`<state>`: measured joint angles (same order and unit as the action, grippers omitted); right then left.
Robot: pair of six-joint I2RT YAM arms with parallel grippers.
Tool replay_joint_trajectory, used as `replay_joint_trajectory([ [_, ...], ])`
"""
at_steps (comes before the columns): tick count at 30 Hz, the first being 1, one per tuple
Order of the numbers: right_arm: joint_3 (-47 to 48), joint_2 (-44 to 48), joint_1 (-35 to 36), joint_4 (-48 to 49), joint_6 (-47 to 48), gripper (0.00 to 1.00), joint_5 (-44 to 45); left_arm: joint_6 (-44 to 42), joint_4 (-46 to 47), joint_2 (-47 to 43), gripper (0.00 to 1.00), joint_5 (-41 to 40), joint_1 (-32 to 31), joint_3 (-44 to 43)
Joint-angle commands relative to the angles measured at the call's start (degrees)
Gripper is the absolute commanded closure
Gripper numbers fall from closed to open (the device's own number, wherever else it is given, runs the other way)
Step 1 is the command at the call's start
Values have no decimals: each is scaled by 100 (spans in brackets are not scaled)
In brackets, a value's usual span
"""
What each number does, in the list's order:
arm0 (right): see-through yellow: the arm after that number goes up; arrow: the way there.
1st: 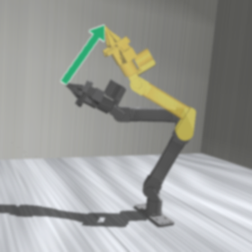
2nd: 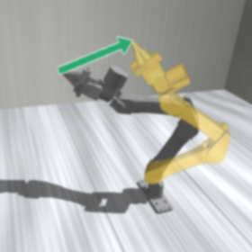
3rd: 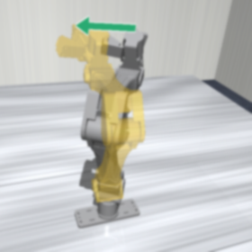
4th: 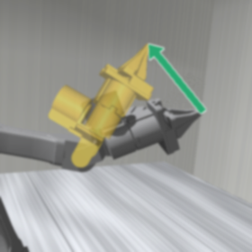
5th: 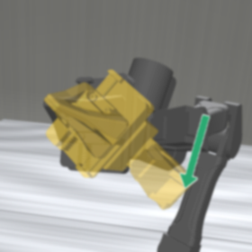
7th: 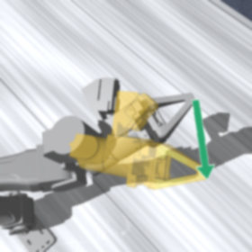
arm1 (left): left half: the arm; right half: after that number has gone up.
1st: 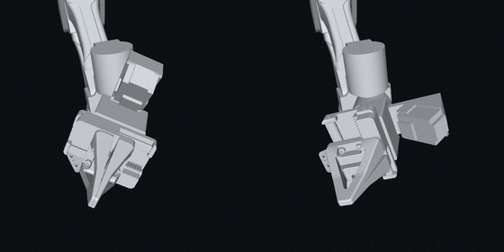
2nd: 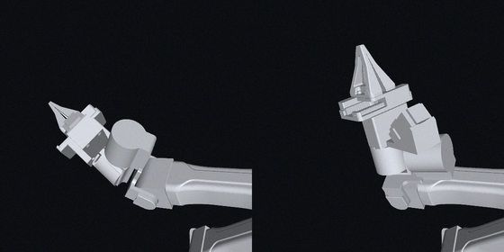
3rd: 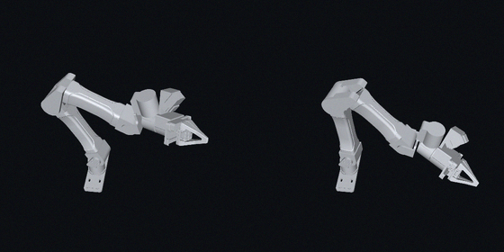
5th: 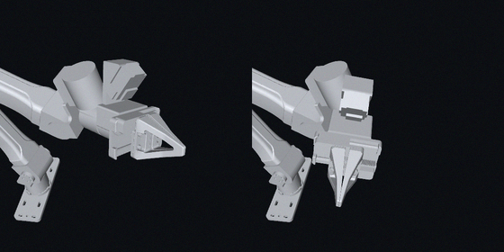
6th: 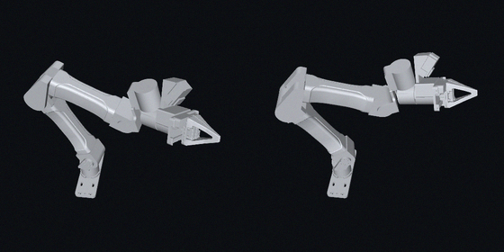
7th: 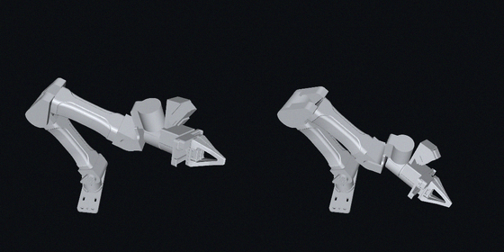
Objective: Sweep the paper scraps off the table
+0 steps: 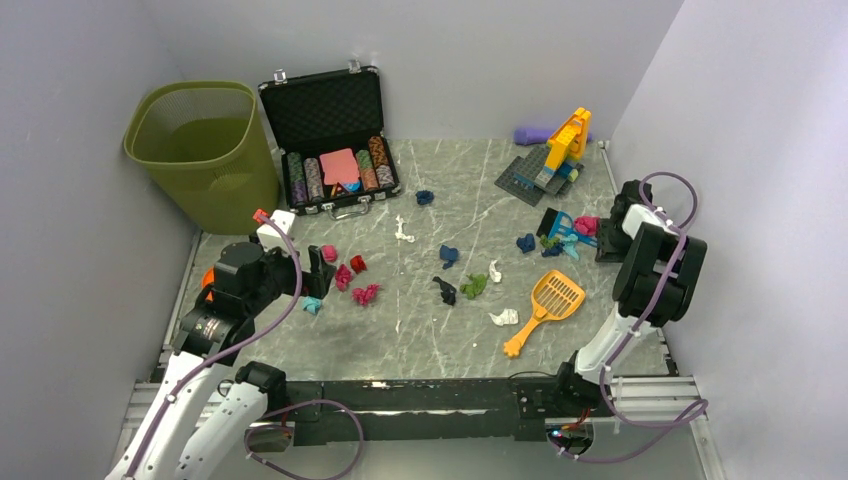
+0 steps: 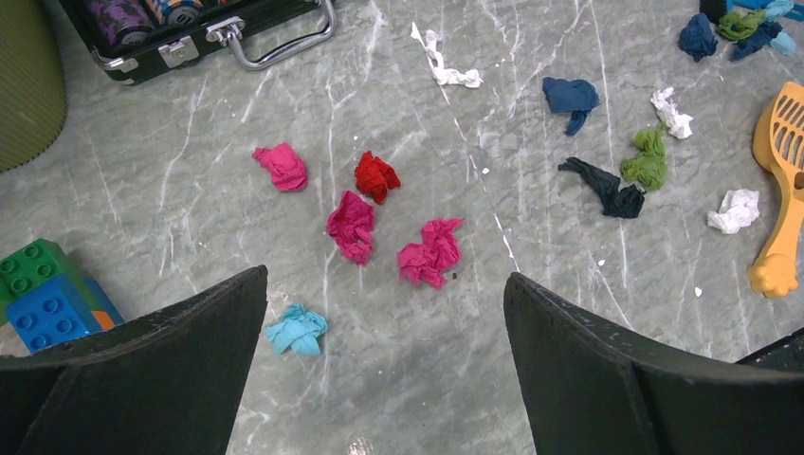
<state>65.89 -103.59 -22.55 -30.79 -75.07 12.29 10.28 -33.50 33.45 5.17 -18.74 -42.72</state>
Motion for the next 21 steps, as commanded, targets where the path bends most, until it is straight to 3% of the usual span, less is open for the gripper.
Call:
replay_joint_trajectory([
  [1, 592, -385, -48, -94, -407, 35, -10, -59, 214, -58, 2, 87, 2, -8],
  [9, 1656, -1352, -58, -1079, -512, 35, -134, -61, 194, -13, 2, 16, 2, -25],
  [13, 1456, -1364, -65, -1039, -571, 46, -296, -60, 177, -12, 2, -29, 7, -35],
  [21, 1052, -1083, 158, -1042, -631, 51, -239, -53, 168, -82, 2, -20, 15, -33],
])
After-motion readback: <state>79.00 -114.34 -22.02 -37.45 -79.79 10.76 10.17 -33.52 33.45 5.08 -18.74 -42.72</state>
